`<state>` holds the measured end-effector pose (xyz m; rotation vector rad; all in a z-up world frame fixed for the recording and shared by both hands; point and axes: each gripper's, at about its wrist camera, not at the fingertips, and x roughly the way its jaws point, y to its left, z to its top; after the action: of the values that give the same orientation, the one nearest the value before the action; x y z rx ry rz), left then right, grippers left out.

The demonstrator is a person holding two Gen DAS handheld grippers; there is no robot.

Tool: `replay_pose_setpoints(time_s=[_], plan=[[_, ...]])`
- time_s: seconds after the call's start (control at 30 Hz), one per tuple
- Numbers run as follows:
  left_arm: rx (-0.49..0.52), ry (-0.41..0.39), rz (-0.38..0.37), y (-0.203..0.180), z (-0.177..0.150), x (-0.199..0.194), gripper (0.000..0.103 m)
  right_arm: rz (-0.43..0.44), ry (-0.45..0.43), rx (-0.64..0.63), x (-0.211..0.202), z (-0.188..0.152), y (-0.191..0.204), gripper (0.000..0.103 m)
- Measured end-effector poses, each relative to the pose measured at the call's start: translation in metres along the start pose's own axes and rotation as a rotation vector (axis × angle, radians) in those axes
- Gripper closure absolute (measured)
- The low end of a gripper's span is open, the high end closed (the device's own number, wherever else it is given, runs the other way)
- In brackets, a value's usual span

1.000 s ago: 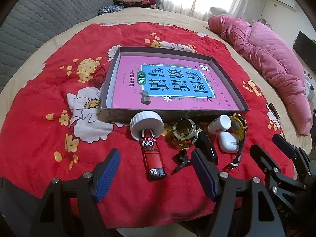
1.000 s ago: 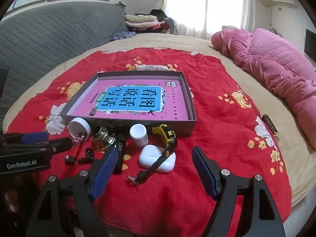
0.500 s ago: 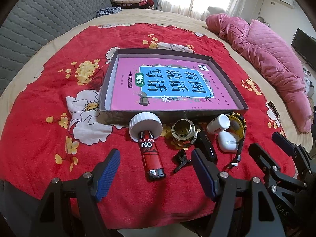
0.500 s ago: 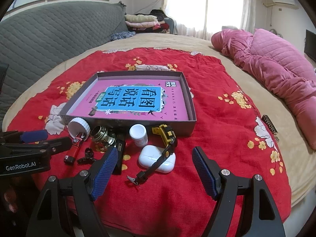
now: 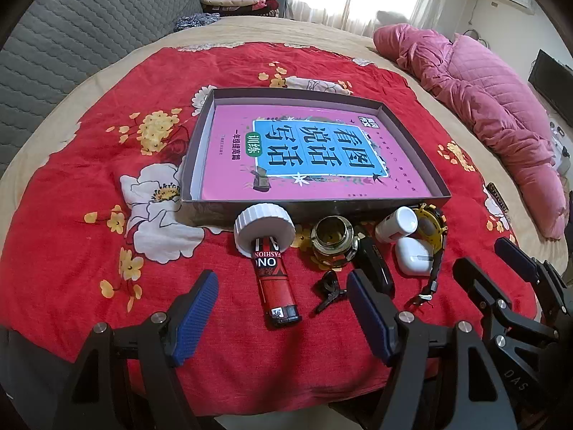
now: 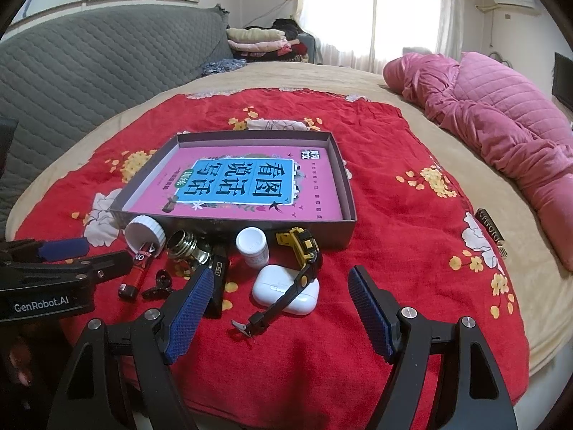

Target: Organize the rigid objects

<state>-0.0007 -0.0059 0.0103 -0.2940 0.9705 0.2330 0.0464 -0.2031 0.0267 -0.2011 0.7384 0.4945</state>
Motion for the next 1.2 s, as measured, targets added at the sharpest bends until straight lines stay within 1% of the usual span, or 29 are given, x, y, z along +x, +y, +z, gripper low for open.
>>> replay_pose_setpoints(time_s=[0.67, 1.2], plan=[[0.006, 0.009, 0.008, -0.001, -0.001, 0.001, 0.03, -0.001, -0.004, 0.012, -0.002, 0.001, -0.003, 0.024], [-0.003, 0.031, 0.013, 0.003, -0.002, 0.006, 0.03, -0.011, -0.003, 0.048, -0.001, 0.0, -0.017, 0.024]])
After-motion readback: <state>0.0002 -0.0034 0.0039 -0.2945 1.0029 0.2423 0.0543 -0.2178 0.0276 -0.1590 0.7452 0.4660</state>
